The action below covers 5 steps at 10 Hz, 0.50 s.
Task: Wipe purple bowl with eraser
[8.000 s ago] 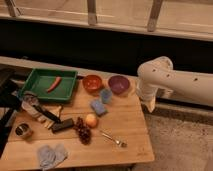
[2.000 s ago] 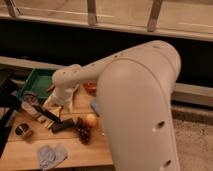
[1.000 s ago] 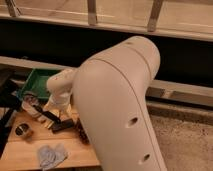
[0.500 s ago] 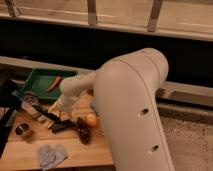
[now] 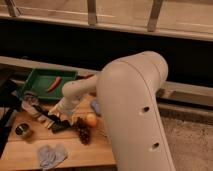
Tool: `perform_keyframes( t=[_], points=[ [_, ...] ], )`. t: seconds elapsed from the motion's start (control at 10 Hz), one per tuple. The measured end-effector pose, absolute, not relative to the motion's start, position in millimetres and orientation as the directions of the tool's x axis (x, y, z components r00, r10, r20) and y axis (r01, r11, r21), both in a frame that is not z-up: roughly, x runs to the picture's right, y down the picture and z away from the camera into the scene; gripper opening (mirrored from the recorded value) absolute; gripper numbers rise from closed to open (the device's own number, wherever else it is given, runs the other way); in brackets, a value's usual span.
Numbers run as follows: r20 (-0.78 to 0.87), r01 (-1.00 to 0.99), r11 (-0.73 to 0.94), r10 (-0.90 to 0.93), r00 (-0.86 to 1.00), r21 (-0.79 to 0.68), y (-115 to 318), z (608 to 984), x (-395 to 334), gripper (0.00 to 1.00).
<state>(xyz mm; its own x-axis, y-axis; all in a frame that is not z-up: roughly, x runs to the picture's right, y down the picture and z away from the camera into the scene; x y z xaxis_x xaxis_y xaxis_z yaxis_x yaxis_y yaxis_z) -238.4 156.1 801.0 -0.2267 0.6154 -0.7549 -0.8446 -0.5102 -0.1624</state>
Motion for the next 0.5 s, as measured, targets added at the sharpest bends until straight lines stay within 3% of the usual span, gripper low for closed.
perform_keyframes(
  t=[0.5],
  points=[
    [-0.752,-0.821,-0.567,0.572,-0.329,-0.072,166.5,796.3,-221.4,0.80]
  ],
)
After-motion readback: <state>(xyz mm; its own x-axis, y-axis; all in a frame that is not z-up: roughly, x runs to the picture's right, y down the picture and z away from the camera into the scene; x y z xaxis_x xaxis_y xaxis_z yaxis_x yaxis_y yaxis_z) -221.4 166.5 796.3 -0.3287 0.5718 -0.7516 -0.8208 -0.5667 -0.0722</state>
